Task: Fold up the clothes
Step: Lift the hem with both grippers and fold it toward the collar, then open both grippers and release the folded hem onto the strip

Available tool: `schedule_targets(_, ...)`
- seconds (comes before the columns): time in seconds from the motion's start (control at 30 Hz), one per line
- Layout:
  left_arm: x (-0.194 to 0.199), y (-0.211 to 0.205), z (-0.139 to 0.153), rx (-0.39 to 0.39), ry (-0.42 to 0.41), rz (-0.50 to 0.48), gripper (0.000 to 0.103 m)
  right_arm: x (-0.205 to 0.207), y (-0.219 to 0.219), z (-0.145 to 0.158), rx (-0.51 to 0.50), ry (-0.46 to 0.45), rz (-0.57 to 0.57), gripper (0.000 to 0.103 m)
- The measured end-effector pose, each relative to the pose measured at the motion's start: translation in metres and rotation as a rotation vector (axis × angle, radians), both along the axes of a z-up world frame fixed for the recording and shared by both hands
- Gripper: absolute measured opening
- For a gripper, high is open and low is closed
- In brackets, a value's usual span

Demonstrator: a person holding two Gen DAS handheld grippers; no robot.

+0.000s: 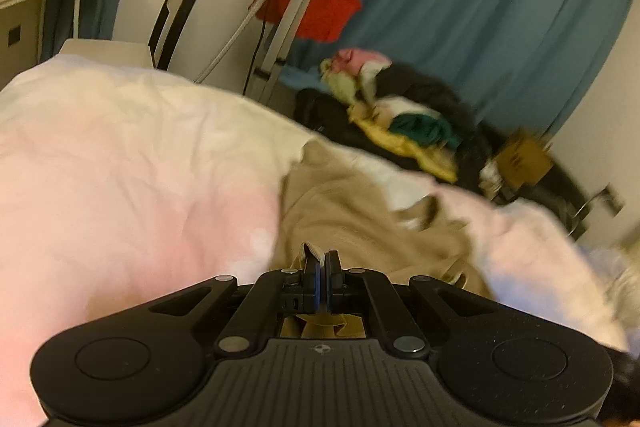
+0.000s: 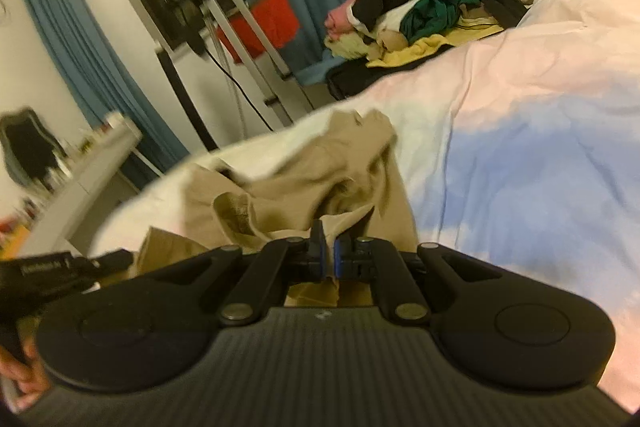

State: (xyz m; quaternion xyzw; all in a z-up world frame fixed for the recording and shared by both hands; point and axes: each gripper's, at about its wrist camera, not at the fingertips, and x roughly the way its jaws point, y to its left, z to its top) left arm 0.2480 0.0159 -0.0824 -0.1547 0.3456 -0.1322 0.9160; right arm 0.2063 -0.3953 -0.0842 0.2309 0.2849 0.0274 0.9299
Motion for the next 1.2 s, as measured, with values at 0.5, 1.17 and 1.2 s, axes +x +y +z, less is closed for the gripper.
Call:
schedule_targets(0.5,-0.046,-0.003,0.01,0.128,-0.037,-0.067,0.064,-0.028,0.011,0.009,-0.053,-0.03,-0.019,0.058)
schedule_targets(1.17,-0.24,0.015,0.051,0.119,-0.166,-0.1,0.102,-0.201,0.024,0.03,0.09,-0.087,-0.099,0.077)
schedule_targets(1.2,-0.239,0.015,0.048,0.108,-0.146,-0.105,0.102,-0.199,0.021,0.025,0.138,-0.071,-0.099,0.077)
